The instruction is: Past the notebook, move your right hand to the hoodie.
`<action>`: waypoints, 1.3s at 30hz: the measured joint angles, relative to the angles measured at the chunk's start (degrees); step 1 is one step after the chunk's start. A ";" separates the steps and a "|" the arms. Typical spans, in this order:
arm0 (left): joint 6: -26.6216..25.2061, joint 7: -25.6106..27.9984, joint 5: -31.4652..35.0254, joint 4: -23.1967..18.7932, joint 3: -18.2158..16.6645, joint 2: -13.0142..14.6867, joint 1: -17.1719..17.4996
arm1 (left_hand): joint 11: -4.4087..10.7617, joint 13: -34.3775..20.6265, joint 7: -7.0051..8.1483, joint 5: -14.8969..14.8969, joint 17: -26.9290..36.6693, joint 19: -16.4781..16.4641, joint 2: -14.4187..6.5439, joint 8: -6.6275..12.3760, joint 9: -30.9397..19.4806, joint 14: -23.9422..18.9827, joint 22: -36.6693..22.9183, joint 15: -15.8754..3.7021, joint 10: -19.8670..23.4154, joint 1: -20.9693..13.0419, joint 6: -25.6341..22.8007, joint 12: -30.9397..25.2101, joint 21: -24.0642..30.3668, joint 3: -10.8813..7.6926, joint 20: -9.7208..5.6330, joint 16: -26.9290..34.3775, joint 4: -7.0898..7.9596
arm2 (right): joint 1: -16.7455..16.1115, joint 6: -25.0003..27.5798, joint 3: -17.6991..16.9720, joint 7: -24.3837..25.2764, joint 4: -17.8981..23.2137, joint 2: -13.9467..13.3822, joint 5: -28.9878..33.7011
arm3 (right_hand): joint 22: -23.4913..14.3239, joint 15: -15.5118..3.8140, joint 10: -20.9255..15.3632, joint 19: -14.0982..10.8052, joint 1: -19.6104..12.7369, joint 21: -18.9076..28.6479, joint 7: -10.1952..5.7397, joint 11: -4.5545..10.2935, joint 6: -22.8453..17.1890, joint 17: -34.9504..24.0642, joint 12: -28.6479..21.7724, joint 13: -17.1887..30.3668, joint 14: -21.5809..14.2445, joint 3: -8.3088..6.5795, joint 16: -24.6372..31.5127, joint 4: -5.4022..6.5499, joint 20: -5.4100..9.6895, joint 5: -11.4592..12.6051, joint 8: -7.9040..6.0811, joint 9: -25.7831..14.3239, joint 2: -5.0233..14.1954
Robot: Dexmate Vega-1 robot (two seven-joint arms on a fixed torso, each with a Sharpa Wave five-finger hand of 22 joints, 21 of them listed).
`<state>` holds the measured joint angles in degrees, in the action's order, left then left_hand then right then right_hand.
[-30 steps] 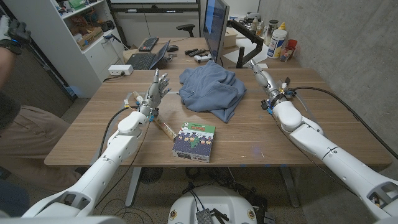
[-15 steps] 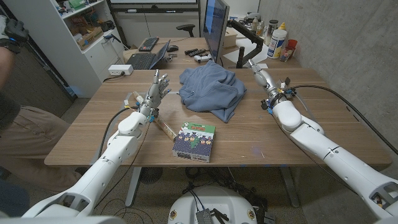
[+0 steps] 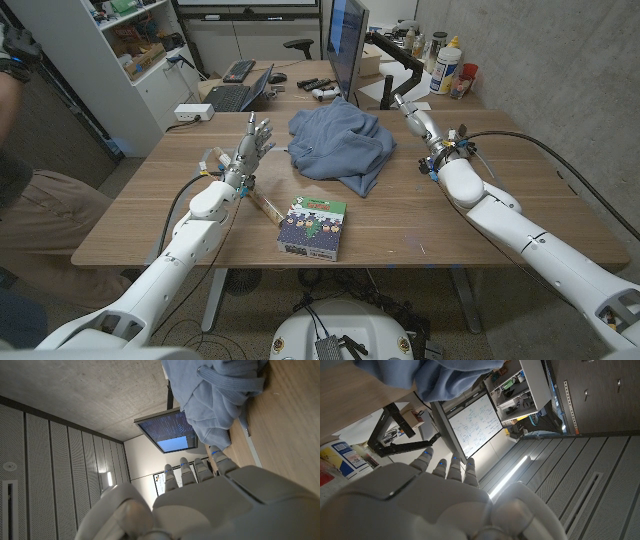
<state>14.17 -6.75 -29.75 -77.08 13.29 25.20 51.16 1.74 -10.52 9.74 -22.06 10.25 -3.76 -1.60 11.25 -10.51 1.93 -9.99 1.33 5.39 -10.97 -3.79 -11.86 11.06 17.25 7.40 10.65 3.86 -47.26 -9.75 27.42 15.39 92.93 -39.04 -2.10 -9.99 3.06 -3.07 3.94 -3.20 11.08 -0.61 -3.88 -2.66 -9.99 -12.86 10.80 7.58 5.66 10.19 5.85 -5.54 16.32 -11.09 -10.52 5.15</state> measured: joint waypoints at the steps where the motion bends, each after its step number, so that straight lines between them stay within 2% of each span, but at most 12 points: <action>1: 0.13 -0.07 0.00 0.03 0.01 -0.01 -0.01 | 0.00 0.00 0.00 0.00 0.00 0.00 0.00 0.00 0.00 0.00 0.00 0.00 0.00 0.00 0.00 0.00 0.00 0.00 0.00 0.00 0.00 | 0.12 -0.02 0.05 -0.07 0.05 -0.07 0.16 | 0.00 -0.01 0.00 0.05 0.00 0.00 0.00 0.00 0.00 0.00 0.00 0.00 0.00 0.00 0.00 0.00 0.04 0.00 0.00 0.00 0.00; 6: 0.39 -0.13 -0.02 0.08 0.02 -0.01 -0.02 | 0.00 0.00 0.00 0.00 0.00 0.00 0.00 0.00 0.00 0.00 0.00 0.00 0.00 0.00 0.00 0.00 0.00 0.00 0.00 0.00 0.00 | 0.36 -0.09 0.25 -0.33 0.27 -0.28 0.66 | 0.00 0.02 -0.22 0.68 0.00 -0.34 0.31 -0.22 -0.31 0.00 -0.45 0.00 0.44 -0.24 0.00 -0.24 0.19 0.00 0.00 0.00 0.00; 15: 0.76 -0.13 -0.04 0.10 0.06 0.08 -0.01 | 0.00 0.00 0.00 0.00 0.00 0.00 0.00 0.00 0.00 0.00 0.00 0.00 0.00 0.00 0.00 0.00 0.00 0.00 0.00 0.00 0.00 | 0.98 -0.02 0.88 -0.64 0.85 -0.77 2.81 | 0.00 -0.10 -1.14 1.05 0.00 -0.34 0.31 -0.52 -0.31 0.00 -0.89 -0.01 0.73 -0.49 0.00 0.01 0.22 0.00 0.00 0.00 0.00; 39: 1.20 -0.41 -0.13 0.15 0.19 0.18 -0.29 | 0.00 0.00 0.00 0.26 0.00 0.12 0.31 0.00 0.00 -0.01 0.00 0.00 0.00 -0.31 0.00 0.00 0.00 0.00 -0.12 0.00 0.00 | 3.55 3.55 3.46 -0.91 2.54 -1.78 10.66 | 0.00 -0.10 -1.44 1.04 0.00 -0.33 0.31 -0.21 -0.31 0.00 -0.89 -0.02 0.72 -0.48 0.00 0.00 0.22 0.00 0.00 0.00 0.00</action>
<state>15.37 -7.16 -29.88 -76.94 13.48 25.38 50.87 1.73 -10.52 9.73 -21.80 10.24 -3.64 -1.29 11.25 -10.51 1.92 -9.99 1.33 5.39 -11.29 -3.79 -11.86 11.06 17.25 7.28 10.65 3.86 -43.71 -6.20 30.88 14.47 95.47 -40.82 8.55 -9.99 2.96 -4.51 4.98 -3.20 10.75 -0.30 -4.10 -2.97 -9.99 -13.75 10.79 8.30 5.18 10.19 5.85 -5.32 16.32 -11.09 -10.52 5.15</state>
